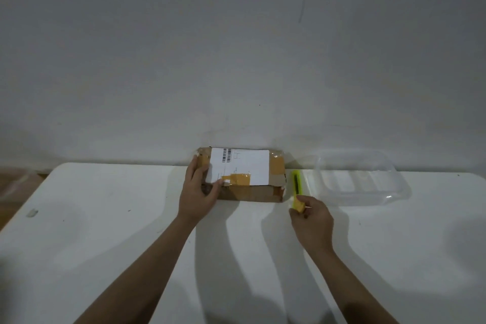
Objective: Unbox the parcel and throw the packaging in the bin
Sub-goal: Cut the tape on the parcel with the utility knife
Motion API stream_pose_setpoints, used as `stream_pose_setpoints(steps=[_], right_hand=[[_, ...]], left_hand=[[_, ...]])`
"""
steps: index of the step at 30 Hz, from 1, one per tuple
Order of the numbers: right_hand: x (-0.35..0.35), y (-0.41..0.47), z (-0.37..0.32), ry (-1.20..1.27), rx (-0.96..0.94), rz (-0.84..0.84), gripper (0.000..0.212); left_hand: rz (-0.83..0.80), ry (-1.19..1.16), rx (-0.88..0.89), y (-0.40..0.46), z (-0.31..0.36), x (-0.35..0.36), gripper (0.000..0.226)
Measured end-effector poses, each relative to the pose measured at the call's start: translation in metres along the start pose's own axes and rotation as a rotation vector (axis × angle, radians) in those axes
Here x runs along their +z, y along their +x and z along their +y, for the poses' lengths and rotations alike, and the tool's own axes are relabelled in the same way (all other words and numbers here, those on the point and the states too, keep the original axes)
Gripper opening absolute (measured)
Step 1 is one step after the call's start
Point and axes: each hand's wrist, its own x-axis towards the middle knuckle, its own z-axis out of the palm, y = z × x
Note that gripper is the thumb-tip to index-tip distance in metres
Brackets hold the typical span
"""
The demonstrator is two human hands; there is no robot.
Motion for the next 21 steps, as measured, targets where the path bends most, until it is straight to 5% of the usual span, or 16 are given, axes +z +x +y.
stream_pose_setpoints(steps=[9, 21], right_hand=[[-0.011, -0.029, -0.05, 0.311, -0.196, 0.012, 0.035], [0.024, 0.016, -0.028, -0.053, -0.528, -0.028, 0.038]], left_hand=[[-0.023, -0.041, -0.009, 0.0, 0.0, -0.002, 0.05], [-0.039, -0.023, -0.026, 0.002, 0.002, -0.005, 0.049]])
